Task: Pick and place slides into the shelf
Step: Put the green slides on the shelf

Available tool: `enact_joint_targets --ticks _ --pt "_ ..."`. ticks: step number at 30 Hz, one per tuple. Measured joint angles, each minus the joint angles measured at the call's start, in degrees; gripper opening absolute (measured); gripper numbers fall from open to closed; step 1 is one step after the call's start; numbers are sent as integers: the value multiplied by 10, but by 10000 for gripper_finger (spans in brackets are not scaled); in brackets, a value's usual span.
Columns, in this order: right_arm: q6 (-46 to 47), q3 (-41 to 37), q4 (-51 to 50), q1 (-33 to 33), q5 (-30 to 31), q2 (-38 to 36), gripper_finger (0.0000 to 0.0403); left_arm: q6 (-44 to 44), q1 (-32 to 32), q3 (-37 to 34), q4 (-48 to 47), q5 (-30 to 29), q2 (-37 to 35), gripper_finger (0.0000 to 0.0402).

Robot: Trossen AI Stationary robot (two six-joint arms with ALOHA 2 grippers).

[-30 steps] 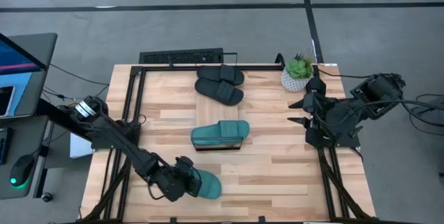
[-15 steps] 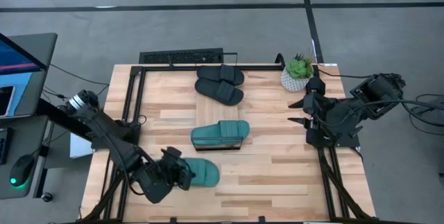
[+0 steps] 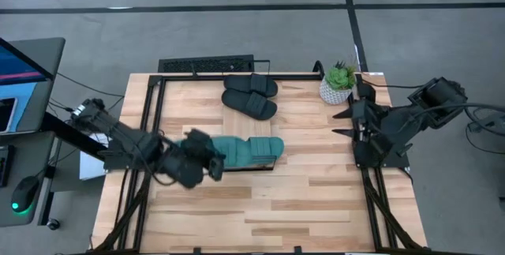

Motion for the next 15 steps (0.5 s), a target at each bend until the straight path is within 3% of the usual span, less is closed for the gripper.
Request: enact_joint_targets --ticks 9,15 --pt "0 0 0 0 16 -7 166 180 137 0 17 61 -67 0" --pt "-2 0 0 -20 29 -7 166 322 260 0 17 143 -78 0"
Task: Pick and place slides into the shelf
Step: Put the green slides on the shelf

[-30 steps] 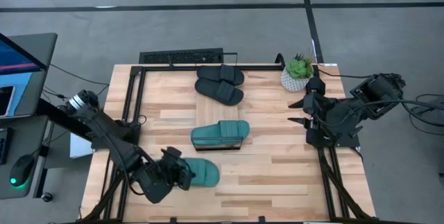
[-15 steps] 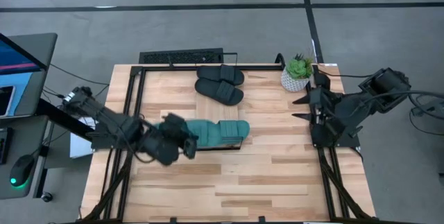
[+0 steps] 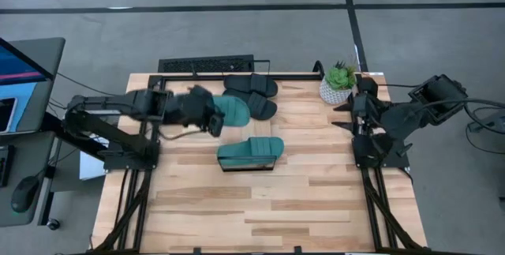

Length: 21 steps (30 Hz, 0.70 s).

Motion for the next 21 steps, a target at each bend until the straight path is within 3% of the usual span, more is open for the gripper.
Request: enact_joint_targets --ticks 11,21 --pt "20 0 0 -78 1 0 166 208 224 -25 33 214 18 0" --pt "37 0 0 -115 1 1 166 254 289 -89 52 304 37 0"
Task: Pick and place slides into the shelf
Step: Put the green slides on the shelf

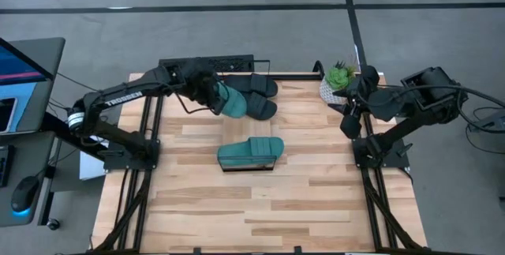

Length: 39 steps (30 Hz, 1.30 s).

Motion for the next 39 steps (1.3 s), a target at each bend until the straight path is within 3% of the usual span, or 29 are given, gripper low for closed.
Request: enact_joint_targets --ticks 11,30,39 --pt "0 0 0 0 -2 0 166 -90 -21 -116 109 1 0 0" --pt "-3 0 0 0 -3 0 166 -227 -104 -121 139 -112 9 0" --pt "-4 0 0 14 -17 0 166 -274 -136 -121 182 -115 56 0"
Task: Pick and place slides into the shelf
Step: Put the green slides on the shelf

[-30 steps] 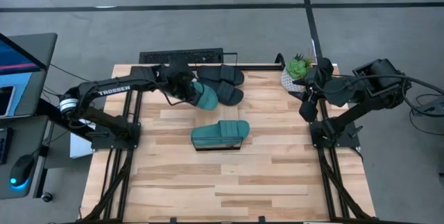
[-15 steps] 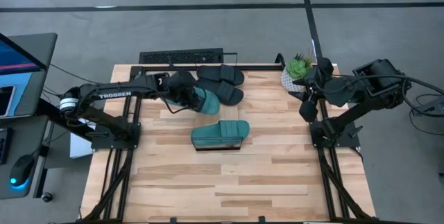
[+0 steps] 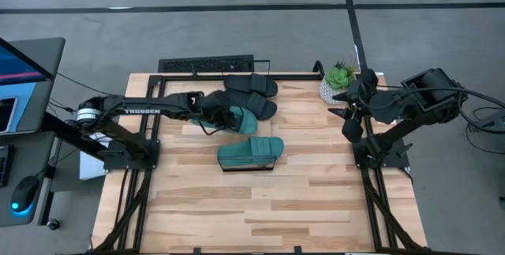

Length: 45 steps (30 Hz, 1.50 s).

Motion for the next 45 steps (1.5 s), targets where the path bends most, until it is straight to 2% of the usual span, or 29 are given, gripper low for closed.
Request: enact_joint_targets --ticks 5,18,39,45 --pt "3 0 0 14 0 0 166 -22 -18 0 29 -15 28 0" --pt "4 0 0 25 0 0 166 -48 -33 0 141 -6 84 0" --pt "0 0 0 25 -5 0 166 -30 -31 0 190 -11 93 0" --pt "2 0 0 25 -5 0 166 -30 -31 0 216 8 134 0"
